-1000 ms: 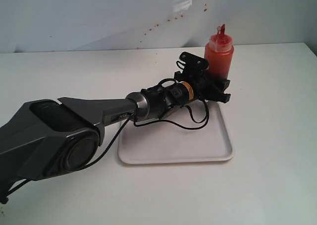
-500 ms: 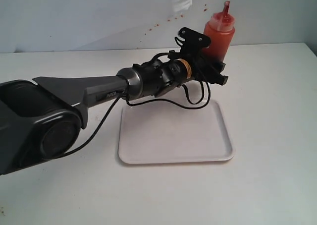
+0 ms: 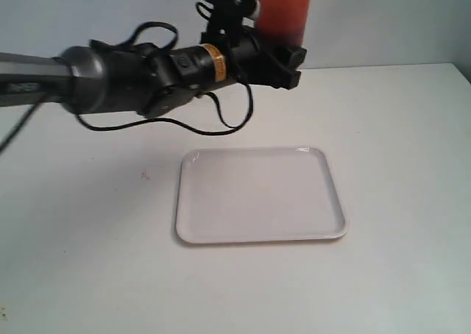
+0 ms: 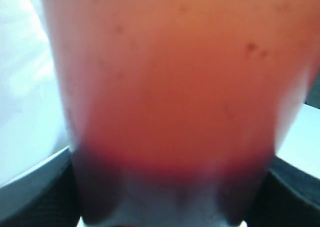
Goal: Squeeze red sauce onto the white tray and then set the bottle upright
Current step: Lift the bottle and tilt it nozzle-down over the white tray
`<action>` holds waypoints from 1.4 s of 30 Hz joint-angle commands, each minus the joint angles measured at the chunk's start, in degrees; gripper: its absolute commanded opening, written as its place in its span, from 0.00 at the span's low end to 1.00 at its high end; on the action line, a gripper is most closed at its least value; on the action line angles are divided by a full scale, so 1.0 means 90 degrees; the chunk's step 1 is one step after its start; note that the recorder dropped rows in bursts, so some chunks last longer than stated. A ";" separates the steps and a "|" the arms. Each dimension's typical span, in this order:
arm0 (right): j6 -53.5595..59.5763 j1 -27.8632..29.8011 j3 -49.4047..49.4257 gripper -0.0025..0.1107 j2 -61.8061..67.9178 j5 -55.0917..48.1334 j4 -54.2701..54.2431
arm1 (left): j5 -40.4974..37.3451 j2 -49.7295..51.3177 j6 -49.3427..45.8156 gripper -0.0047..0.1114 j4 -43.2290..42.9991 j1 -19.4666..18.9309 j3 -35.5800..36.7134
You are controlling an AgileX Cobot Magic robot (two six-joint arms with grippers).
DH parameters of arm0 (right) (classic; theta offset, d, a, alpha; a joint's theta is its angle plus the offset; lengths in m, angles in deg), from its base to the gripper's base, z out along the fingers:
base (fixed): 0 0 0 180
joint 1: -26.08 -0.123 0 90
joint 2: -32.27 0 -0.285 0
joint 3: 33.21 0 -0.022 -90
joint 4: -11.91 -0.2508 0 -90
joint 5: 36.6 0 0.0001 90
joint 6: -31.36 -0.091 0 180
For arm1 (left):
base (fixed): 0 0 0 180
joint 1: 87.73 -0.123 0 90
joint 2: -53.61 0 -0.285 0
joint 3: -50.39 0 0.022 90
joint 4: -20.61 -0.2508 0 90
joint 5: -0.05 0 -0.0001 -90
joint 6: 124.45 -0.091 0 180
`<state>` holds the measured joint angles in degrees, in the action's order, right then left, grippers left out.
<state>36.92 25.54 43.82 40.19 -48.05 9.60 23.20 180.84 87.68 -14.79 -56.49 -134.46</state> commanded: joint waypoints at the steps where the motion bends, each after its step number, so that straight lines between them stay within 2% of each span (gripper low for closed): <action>1: -0.0027 -0.0017 0.0021 0.02 -0.0015 0.0010 -0.0006 | 0.1397 -0.1531 0.0073 0.04 -0.0924 -0.0571 0.1650; 5: -0.0027 -0.0017 0.0021 0.02 -0.0015 0.0010 -0.0006 | 0.1934 -0.2740 0.0087 0.04 -0.1441 -0.1254 0.3028; 9: -0.0027 -0.0017 0.0021 0.02 -0.0015 0.0010 -0.0006 | 0.1780 -0.3661 -0.0256 0.04 -0.1654 -0.1951 0.3861; 13: -0.0027 -0.0017 0.0021 0.02 -0.0015 0.0010 -0.0006 | 0.1466 -0.4209 -0.0267 0.04 -0.2579 -0.2369 0.4450; 17: -0.0027 -0.0017 0.0021 0.02 -0.0015 0.0010 -0.0006 | 0.0813 -0.4186 -0.0252 0.04 -0.3651 -0.2406 0.4568; 23: 0.0021 -0.0017 0.0021 0.02 -0.0015 0.0183 0.0031 | 0.0919 -0.3816 -0.0347 0.04 -0.3793 -0.2406 0.4568; 25: 0.0003 -0.0017 0.0021 0.02 -0.0015 0.0911 -0.0178 | 0.0941 -0.3711 -0.0694 0.04 -0.3793 -0.2342 0.4568; 28: -0.0395 -0.0017 0.0021 0.02 -0.0015 0.2436 -0.1249 | 0.0799 -0.3551 -0.1326 0.04 -0.3749 -0.2156 0.4448; 31: -0.1889 -0.0017 0.0021 0.02 -0.0015 0.3292 -0.1404 | 0.0622 -0.3380 -0.1549 0.04 -0.3749 -0.1900 0.4067; 33: -0.3136 -0.0017 -0.0002 0.02 -0.0015 0.3267 -0.0589 | 0.0270 -0.3250 -0.1864 0.04 -0.3749 -0.1683 0.3714; 34: -0.3841 -0.0040 -0.0105 0.02 -0.0015 0.3268 0.0354 | 0.0051 -0.3195 -0.2017 0.04 -0.3802 -0.1595 0.3565; 36: -0.5352 -0.0127 -0.0349 0.02 -0.0015 0.3608 0.3004 | -0.0582 -0.3065 -0.2516 0.04 -0.3848 -0.1386 0.3237; 37: -0.6161 -0.0176 -0.0493 0.02 -0.0015 0.4180 0.4394 | -0.0849 -0.3017 -0.2706 0.04 -0.3848 -0.1322 0.3119; 39: -0.6668 -0.0245 -0.0934 0.02 0.0190 0.5312 0.6152 | -0.1212 -0.2928 -0.3094 0.04 -0.3848 -0.1214 0.2890; 40: -0.6792 -0.0245 -0.1223 0.02 0.0399 0.5721 0.6695 | -0.1310 -0.2887 -0.3297 0.04 -0.3848 -0.1175 0.2821; 42: -0.7451 -0.0245 -0.1772 0.02 0.0834 0.5598 0.6911 | -0.1466 -0.2815 -0.3828 0.04 -0.3848 -0.1175 0.2708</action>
<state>-21.15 23.56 34.41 43.10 -2.55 59.62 11.93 155.32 59.02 -50.51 -67.67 -108.06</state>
